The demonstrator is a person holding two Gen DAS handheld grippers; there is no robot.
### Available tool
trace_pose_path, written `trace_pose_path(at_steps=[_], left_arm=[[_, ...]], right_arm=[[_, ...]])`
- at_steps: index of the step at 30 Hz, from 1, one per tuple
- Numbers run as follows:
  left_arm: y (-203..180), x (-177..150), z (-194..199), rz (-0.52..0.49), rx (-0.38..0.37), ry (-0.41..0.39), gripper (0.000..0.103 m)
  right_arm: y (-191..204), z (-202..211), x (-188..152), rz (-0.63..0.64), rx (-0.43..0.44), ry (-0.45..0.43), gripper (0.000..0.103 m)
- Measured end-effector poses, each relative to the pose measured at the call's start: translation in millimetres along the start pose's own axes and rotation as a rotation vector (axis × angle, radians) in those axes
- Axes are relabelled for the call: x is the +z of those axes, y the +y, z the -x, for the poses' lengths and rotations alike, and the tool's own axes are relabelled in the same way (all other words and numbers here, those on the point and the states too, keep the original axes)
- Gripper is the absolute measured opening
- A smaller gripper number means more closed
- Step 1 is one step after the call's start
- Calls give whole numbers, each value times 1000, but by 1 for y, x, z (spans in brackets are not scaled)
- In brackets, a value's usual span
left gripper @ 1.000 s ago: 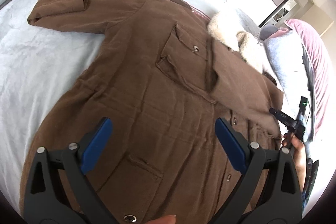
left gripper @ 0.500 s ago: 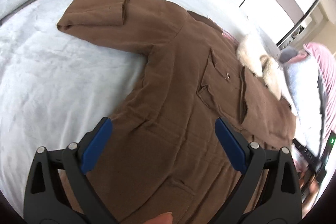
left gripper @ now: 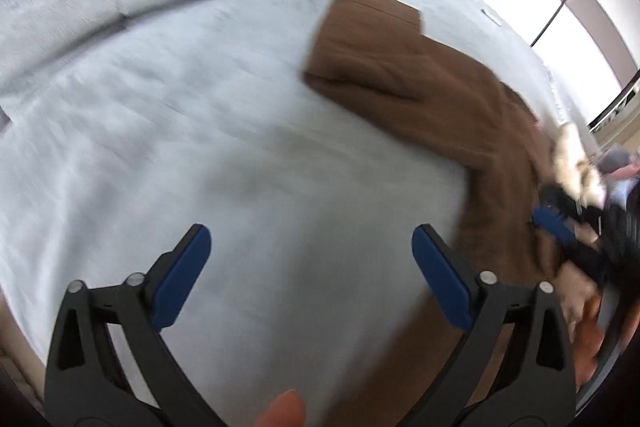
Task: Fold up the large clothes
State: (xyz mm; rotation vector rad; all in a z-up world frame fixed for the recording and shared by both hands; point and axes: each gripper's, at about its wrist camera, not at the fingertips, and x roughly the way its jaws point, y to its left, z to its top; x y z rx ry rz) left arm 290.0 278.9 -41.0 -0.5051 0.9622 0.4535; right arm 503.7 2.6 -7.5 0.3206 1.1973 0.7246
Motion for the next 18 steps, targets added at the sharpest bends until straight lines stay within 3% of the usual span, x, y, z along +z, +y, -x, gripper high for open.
trace_pose_path(at_steps=[4,10,12,13,18], left_arm=[[37,9,1,-23,53,-20,102],[68,18,-13,68,-6,42,102],[66,19,-15,78,-33,41,102],[64,20,-17,83,-46,44,102],[40,26,-24,70,-67,27,102]], right_arm=[[27,-73,13,-21,45,19,50],[44,-151,41,-116,4,2,49],[49,-164,45,-105,-54,-1,23],[56,-165,48,-82,-85,-11,10],[78,-91,39,95,-92,-155,9]])
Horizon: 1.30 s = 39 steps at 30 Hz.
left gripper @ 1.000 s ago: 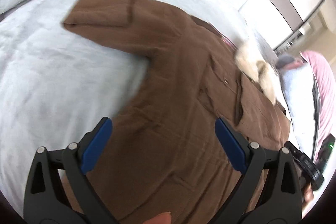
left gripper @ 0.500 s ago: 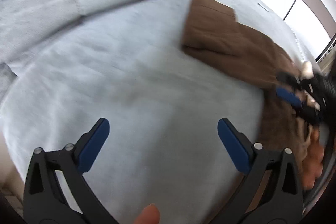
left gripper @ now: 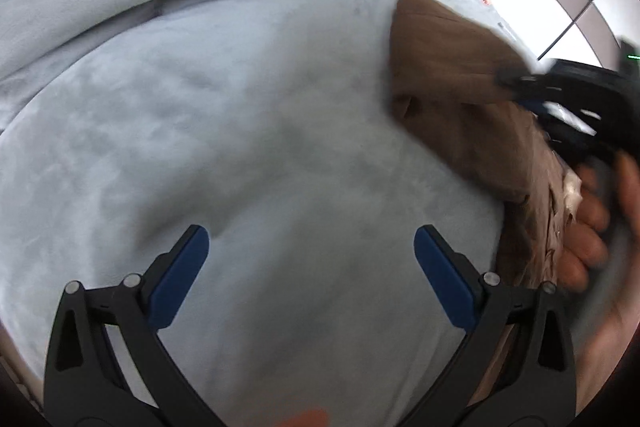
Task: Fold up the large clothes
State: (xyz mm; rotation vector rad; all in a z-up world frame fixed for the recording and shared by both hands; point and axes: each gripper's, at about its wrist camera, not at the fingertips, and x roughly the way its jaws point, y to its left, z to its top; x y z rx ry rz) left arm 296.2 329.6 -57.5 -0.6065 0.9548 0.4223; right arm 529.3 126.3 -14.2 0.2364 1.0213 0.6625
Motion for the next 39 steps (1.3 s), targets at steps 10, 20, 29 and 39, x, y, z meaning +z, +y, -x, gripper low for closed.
trace_pose_path(at_steps=[10,20,29,39], left_arm=[[-144,9,6,-341,-152,-269,102],[-226,1,-34,-708,-58,-311,29],[-227,-28,-32,-958,-84,-166,60],[-253,-33,-66,-1003,72,-63,43]], right_arm=[[-24,117,-1,106,29,28,12],[-100,147,-34,-59,78,56,23],[-204,281,-146,-123,10,-30,33],[-306,345,-236,-316,-48,-113,42]])
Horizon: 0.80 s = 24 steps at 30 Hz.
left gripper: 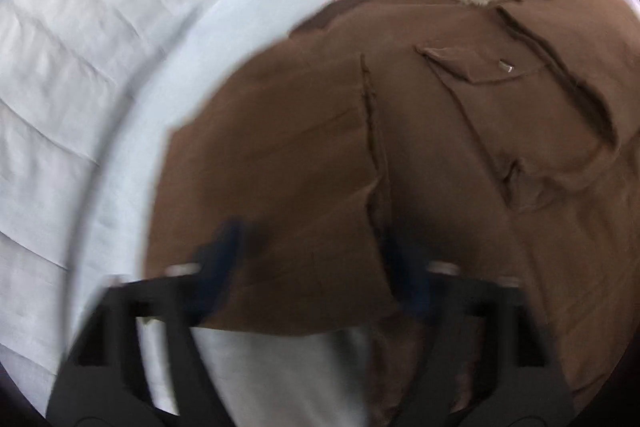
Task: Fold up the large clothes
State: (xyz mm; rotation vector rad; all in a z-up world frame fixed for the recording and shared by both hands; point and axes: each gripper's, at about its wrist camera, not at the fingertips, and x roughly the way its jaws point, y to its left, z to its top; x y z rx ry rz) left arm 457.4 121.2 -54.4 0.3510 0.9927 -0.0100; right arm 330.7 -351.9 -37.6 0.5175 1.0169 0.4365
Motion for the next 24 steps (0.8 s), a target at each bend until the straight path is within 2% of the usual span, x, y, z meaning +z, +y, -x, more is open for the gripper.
trace_pose_path(at_steps=[1,3,5,9,11,16,19,24], left_arm=[[5,3,1,56,-31,23,37],[6,8,8,81,-9,31,19],[13,14,17,130,0,48,18],[40,26,52,292,-63,22,16],[57,36,74,409,-109,-3,16],[75,69,134,630,-242,-136,16],[46,104,172,675,-389,-233,16],[-48,149,203,607,-583,-299,16]], right_arm=[[-5,4,1,-13,18,-10,42],[-11,8,1,-30,41,-11,42],[-18,17,1,-44,61,-24,42],[-20,37,3,-60,109,-57,42],[-18,43,5,-53,118,-66,42],[-29,60,9,-82,124,-91,42],[-42,76,13,-114,126,-124,42],[-65,93,18,-169,108,-162,42]])
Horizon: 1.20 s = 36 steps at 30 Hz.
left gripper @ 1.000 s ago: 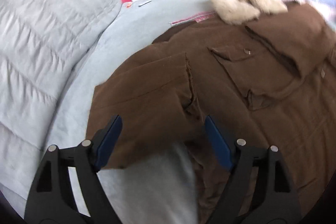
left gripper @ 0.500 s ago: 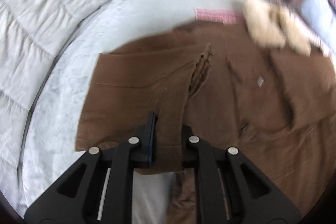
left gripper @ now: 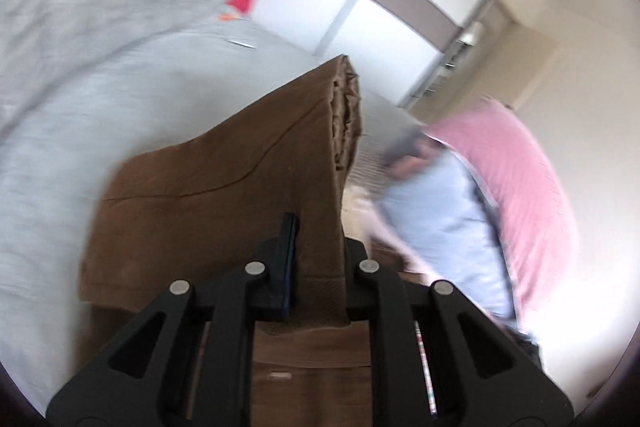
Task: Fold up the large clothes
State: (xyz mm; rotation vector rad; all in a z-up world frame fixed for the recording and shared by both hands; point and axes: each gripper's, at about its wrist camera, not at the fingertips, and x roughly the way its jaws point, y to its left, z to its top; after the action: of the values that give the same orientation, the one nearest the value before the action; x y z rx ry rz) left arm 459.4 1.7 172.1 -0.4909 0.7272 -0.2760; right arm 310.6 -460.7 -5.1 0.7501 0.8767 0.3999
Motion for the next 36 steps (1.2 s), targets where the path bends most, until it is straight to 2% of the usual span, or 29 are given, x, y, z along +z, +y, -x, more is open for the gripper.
trace_pose_path(at_steps=[2,4,8,11,15,16,20,24,26,30,34,36], left_arm=[[-29,-21,-26,-17,-42,28,16],[-47,-51,-58,-4,-71,88,16],[-63,-122,-125,-33,-19,207,18],[-53,-165,-168,-10,4,320,18],[-48,-188,-191,-12,37,370,26],[-49,-189,-191,-9,35,370,32],[-59,-179,-179,-43,1,357,48],[-62,-171,-144,-139,-54,317,65],[-47,-167,-126,-182,6,299,67],[17,-165,-84,-187,223,266,67],[74,-174,-19,-175,371,275,67],[92,-178,16,-182,412,262,68]], right_arm=[[-9,7,4,-21,-2,-15,42],[-17,13,9,-41,-17,-36,42],[-35,22,15,-89,-34,-49,42],[-44,22,17,-108,-48,-40,42],[-52,20,17,-120,-68,-30,42],[-53,20,16,-123,-68,-27,42],[-52,18,16,-115,-75,-24,42],[-51,17,15,-114,-87,-24,42],[-51,17,15,-113,-93,-22,42],[-44,15,17,-76,-120,-27,42],[-31,3,11,-1,-184,-16,49],[-23,-11,4,32,-194,9,49]])
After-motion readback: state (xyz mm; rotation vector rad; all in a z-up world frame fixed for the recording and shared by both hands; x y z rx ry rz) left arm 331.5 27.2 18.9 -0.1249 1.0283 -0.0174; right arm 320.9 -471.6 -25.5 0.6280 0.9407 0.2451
